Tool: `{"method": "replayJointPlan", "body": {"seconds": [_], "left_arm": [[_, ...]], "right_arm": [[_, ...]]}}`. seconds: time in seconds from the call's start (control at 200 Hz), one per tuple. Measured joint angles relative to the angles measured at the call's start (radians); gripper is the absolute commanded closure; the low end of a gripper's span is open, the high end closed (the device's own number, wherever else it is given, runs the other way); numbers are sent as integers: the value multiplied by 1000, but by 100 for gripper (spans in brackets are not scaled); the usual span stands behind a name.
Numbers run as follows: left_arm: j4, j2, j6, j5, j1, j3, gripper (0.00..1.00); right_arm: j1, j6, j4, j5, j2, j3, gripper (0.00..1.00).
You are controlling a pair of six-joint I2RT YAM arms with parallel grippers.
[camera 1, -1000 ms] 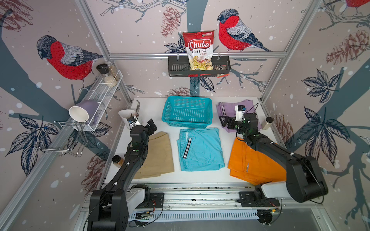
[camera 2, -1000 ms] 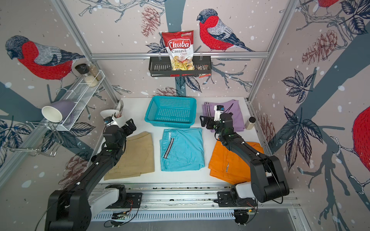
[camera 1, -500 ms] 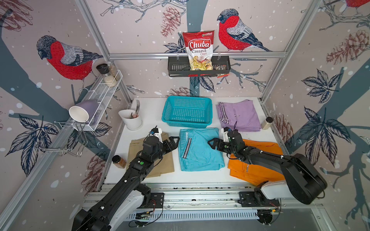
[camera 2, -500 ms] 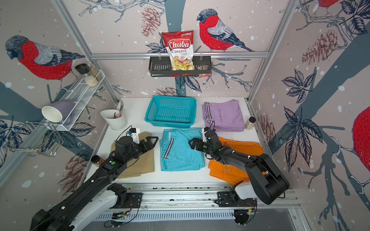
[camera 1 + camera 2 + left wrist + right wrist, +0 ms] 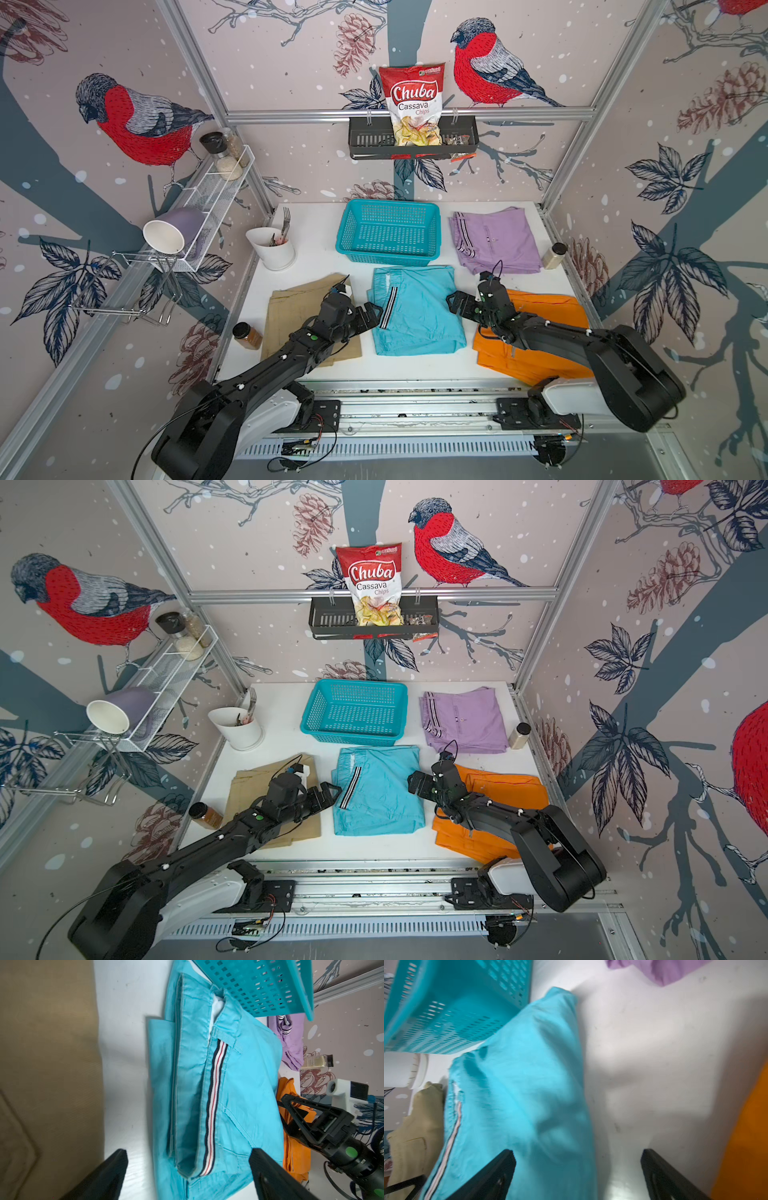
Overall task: Put the folded long pants in the basket
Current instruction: Pick up the long pant at the center of the board, then place the long pant in the basket.
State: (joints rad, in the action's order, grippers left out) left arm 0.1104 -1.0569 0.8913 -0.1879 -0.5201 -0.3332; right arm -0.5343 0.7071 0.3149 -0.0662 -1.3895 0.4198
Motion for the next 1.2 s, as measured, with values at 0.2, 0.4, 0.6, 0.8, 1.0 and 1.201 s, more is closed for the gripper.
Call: {"method": "replayJointPlan", "body": {"seconds": [0.2,0.4,0.6,0.8,1.0,1.201], "left_arm": [[64,-57,0,-21,-2,2,4],[89,-134,0,-18,-4,-6,4],[196,-258,-4,5,-5,-38,4],[375,-410,-9,-33,-5,-68,13],[435,-478,-8,-40,-13,-71,71],[378,-480,-8,-29,-27,-82,100]], "right_arm": [[-2,-3,146,-80,-116,12,61],[-2,10,164,-150,-158,16,100],[-4,6,168,-154,-134,-5,100],[-24,5,147,-142,-112,-7,100],[-41,-3,132,-126,-125,13,100],[-69,-6,119,-92,-110,19,100]]}}
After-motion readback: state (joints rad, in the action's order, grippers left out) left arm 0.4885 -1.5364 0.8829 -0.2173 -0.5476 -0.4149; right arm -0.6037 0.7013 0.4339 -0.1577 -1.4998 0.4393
